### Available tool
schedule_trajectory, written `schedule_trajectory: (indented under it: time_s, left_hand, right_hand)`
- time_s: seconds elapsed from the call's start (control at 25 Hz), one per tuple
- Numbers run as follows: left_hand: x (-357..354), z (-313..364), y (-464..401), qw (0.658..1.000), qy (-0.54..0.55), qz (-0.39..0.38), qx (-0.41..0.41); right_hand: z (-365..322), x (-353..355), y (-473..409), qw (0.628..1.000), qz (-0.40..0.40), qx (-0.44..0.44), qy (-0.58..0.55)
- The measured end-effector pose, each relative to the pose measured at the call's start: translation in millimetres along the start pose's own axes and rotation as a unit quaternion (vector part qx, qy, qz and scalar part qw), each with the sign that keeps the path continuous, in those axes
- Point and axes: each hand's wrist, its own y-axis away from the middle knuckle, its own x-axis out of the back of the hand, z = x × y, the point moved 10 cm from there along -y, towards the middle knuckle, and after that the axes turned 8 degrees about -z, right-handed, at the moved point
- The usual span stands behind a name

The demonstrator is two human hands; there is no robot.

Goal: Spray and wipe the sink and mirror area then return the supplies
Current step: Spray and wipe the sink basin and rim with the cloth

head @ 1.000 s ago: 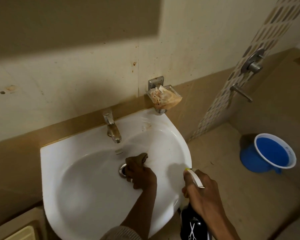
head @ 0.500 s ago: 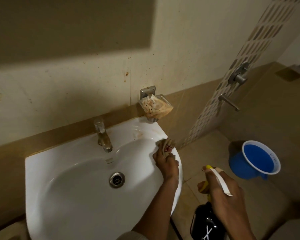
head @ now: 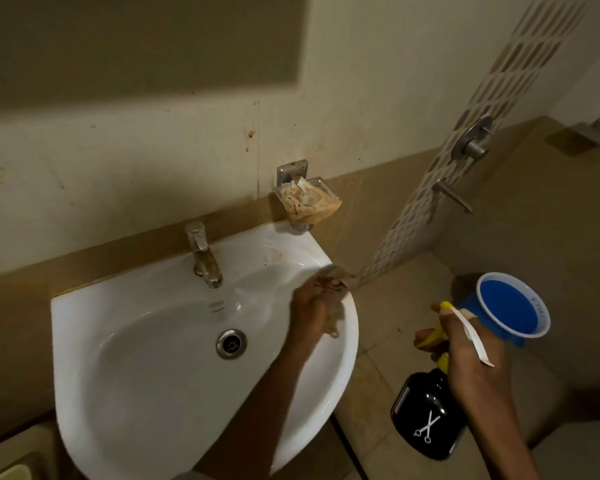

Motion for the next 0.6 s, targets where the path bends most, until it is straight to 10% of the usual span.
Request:
schedule_trajectory:
  time_s: [0.16,0.4,0.6]
  left_hand:
    - [99,-43,13,0.979,-0.103,0.173,0.027]
    - [56,-79,39,0.948,-0.295,0.122,-0.005]
    - [5,-55,58,0.989,-0.14,0.049,0.017]
  right_hand:
    - [3,-14,1,1.0,-0.001,0.006,-0.02]
    - [5,-27,2,0.998,-0.043,0.044,-0.026]
    - [4,-18,1,0.998,-0.041,0.038,-0.032]
